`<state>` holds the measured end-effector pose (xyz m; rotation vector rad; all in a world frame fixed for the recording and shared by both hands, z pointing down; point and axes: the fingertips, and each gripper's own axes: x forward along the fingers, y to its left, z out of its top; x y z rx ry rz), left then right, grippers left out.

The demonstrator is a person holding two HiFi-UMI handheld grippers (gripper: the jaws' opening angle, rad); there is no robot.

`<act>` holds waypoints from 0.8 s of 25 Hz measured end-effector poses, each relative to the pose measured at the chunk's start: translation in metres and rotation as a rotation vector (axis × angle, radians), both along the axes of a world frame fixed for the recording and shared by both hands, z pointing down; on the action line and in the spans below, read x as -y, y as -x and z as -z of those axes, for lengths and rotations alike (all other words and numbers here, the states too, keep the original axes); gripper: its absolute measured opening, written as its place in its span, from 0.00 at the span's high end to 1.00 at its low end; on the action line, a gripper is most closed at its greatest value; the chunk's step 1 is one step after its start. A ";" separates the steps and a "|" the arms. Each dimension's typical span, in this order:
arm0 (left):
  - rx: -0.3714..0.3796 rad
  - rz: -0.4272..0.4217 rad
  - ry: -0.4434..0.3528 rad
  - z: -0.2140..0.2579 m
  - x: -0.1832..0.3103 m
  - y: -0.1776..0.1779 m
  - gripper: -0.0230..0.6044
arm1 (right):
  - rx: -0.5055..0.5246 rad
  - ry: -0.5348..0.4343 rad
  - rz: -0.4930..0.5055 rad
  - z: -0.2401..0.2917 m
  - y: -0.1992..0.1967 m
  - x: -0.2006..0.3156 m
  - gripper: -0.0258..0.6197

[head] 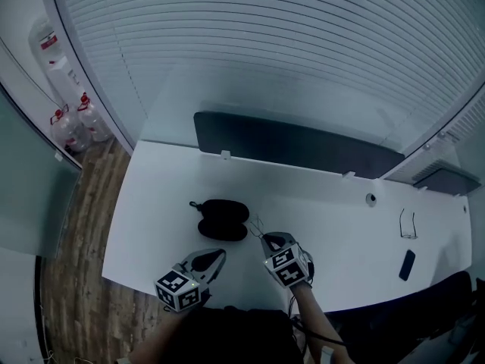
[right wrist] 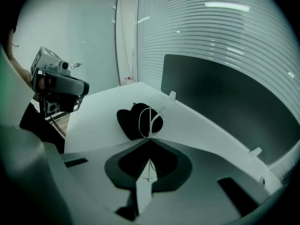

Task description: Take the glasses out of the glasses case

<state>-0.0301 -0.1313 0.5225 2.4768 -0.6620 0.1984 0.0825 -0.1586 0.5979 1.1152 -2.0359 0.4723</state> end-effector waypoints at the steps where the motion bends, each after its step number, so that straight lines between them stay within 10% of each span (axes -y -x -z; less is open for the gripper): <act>1: 0.004 0.001 0.007 -0.002 -0.001 0.000 0.96 | 0.000 0.012 -0.003 -0.004 -0.002 0.000 0.93; 20: 0.023 -0.022 0.131 -0.029 0.000 -0.020 0.96 | -0.057 0.197 0.000 -0.068 -0.029 0.008 0.93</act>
